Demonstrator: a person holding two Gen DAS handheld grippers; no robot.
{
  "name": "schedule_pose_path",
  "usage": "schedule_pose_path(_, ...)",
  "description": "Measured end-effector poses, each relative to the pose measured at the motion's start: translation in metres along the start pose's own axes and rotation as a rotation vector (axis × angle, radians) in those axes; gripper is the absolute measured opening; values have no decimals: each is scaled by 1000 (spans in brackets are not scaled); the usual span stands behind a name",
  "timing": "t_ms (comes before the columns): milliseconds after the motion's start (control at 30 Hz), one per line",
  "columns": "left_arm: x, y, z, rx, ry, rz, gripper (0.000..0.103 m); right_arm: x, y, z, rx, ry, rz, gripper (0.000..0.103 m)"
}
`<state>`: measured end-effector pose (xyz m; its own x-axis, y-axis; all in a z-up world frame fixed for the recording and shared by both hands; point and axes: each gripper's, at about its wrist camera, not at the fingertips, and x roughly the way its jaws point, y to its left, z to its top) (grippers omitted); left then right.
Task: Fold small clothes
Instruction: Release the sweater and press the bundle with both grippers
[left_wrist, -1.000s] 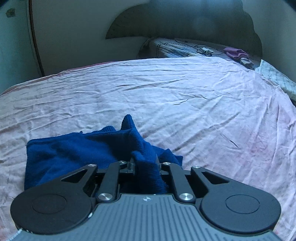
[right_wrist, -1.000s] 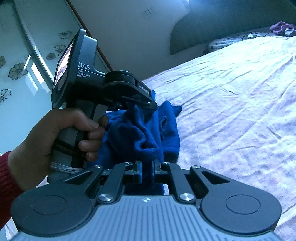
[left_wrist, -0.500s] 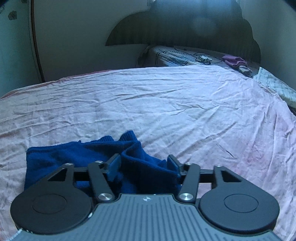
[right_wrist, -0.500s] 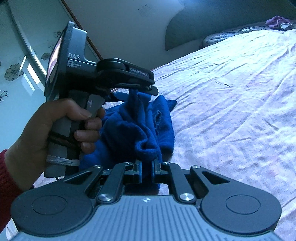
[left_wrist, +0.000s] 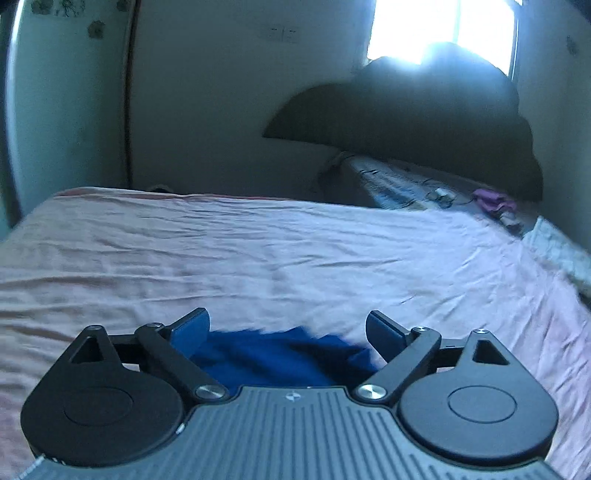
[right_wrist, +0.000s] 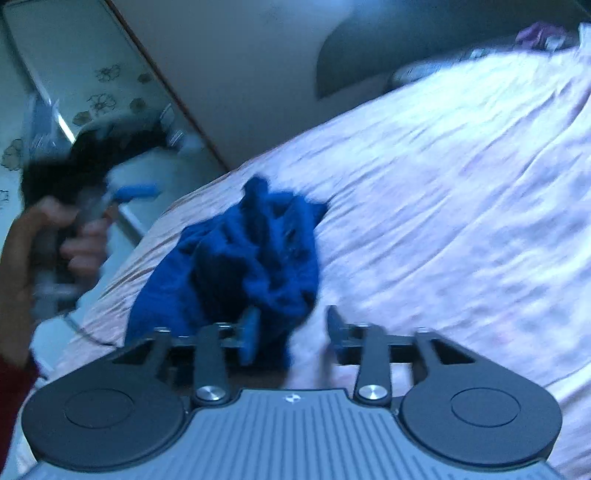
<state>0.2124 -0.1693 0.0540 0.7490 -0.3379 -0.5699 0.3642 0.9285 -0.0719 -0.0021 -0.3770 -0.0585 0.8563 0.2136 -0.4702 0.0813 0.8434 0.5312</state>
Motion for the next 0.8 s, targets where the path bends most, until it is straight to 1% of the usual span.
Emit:
schedule_pose_path(67, -9, 5, -18, 58, 6, 36, 92, -6, -2, 9, -9, -39, -13, 46)
schedule_pose_path(133, -14, 7, -37, 114, 19, 57, 92, -4, 1, 24, -31, -67, -10, 46)
schedule_pose_path(233, -25, 1, -69, 180, 28, 55, 92, 12, 17, 48, -98, -69, 26, 46)
schedule_pose_path(333, -35, -10, -90, 237, 8, 51, 92, 45, 41, 71, -186, -45, 31, 46)
schedule_pose_path(433, -40, -18, -105, 278, -7, 44, 93, 83, 62, 89, -259, -1, 36, 46)
schedule_pose_path(500, -40, -22, -114, 299, 2, 19, 92, 109, 73, 94, -313, 46, -7, 46)
schedule_pose_path(533, -40, -24, -118, 306, 6, 17, 93, 124, 75, 93, -341, 71, -38, 43)
schedule_pose_path(567, -40, -25, -123, 313, 4, 19, 93, 135, 76, 92, -366, 93, -77, 25)
schedule_pose_path(600, -41, -25, -126, 322, -3, 20, 93, 139, 74, 89, -392, 103, -106, 11)
schedule_pose_path(667, -42, -24, -132, 345, -19, 13, 94, 139, 68, 85, -425, 79, -168, 11)
schedule_pose_path(700, -42, -23, -134, 349, -22, 10, 94, 135, 62, 85, -416, 63, -189, 11)
schedule_pose_path(800, -41, -21, -137, 337, -13, 8, 95, 129, 36, 94, -327, 36, -225, 11)
